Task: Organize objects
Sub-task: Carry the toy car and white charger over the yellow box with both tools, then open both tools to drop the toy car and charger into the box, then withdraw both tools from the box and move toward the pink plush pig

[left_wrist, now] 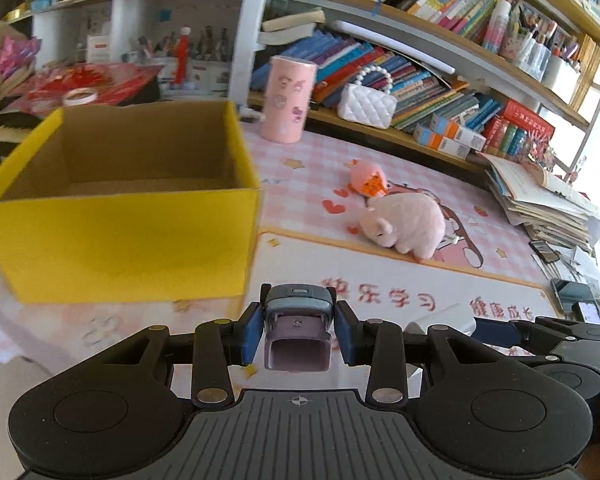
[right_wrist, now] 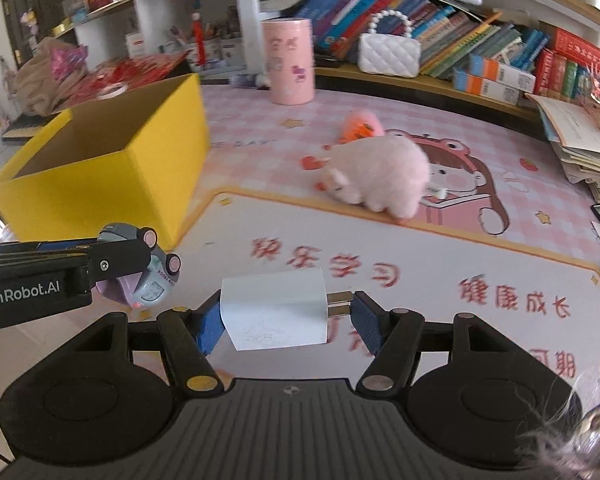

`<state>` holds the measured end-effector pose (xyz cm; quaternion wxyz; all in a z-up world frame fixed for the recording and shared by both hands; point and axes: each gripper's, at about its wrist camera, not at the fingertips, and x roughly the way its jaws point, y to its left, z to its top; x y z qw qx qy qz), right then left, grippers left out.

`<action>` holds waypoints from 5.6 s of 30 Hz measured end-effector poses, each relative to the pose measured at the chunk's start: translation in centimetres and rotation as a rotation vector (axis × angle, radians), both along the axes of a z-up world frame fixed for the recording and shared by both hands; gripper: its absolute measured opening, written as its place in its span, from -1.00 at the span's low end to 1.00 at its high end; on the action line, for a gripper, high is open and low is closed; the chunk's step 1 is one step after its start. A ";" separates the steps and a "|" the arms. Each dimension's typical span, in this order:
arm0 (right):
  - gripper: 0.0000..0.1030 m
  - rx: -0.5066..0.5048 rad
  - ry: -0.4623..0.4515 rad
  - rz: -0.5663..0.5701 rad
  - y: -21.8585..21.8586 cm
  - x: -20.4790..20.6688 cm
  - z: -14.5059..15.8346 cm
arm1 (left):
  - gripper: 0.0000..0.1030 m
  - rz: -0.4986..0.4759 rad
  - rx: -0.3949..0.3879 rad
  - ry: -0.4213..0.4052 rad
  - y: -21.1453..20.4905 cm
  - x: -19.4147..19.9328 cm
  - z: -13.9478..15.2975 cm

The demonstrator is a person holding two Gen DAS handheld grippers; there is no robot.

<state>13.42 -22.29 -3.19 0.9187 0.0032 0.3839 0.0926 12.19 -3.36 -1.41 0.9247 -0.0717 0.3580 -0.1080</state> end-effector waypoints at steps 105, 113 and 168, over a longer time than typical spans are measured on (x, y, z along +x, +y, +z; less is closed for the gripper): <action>0.33 -0.222 -0.032 0.567 21.9 17.7 2.4 | 0.14 0.232 0.065 -0.055 14.5 11.2 2.6; 0.43 -0.133 -0.192 0.438 19.8 13.4 6.5 | 0.42 0.259 0.053 -0.196 15.0 6.9 5.6; 0.79 -0.153 -0.094 -0.259 8.6 -10.5 1.3 | 0.88 -0.035 0.121 -0.069 8.7 -8.5 0.5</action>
